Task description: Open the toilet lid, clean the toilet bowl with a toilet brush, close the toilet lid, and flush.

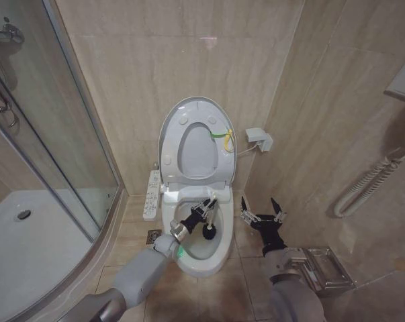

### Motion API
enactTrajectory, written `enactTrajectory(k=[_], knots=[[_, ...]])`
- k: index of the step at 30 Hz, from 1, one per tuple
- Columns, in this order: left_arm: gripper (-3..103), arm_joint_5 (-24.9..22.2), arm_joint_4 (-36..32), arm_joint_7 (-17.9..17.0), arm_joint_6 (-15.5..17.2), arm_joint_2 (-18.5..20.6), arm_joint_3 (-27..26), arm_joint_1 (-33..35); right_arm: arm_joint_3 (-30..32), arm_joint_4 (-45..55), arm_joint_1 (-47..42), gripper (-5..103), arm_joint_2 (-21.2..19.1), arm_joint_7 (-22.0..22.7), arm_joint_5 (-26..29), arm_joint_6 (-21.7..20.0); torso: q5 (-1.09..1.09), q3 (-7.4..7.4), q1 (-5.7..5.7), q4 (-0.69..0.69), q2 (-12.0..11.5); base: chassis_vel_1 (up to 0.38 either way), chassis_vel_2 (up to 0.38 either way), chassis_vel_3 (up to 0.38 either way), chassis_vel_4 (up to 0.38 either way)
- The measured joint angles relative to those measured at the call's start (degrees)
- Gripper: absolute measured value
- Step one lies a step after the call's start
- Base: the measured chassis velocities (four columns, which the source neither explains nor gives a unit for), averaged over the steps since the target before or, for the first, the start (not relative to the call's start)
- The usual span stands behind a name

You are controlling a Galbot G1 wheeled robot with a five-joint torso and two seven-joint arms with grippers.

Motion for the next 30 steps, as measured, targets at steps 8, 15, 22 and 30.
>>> enactTrajectory(k=[8, 15, 22, 30], knots=[[19, 1.6, -0.4, -0.2, -0.5, 0.3, -0.3, -1.2, 0.0, 0.0, 0.0, 100, 0.0, 0.0, 0.0, 0.0, 0.0, 0.0, 0.0, -0.01, 0.0, 0.0, 0.0, 0.0, 0.0], [19, 1.9, 0.5, -0.2, -0.7, 0.2, -1.0, -2.2, 0.0, 0.0, 0.0, 100, 0.0, 0.0, 0.0, 0.0, 0.0, 0.0, 0.0, -0.01, 0.0, 0.0, 0.0, 0.0, 0.0], [19, 3.1, 3.1, 0.2, -0.9, -1.4, -0.4, -1.0, 0.0, 0.0, 0.0, 100, 0.0, 0.0, 0.0, 0.0, 0.0, 0.0, 0.0, -0.01, 0.0, 0.0, 0.0, 0.0, 0.0], [19, 3.7, 2.4, 0.2, -1.0, -1.0, -0.5, 0.2, 0.0, 0.0, 0.0, 100, 0.0, 0.0, 0.0, 0.0, 0.0, 0.0, 0.0, -0.01, 0.0, 0.0, 0.0, 0.0, 0.0]])
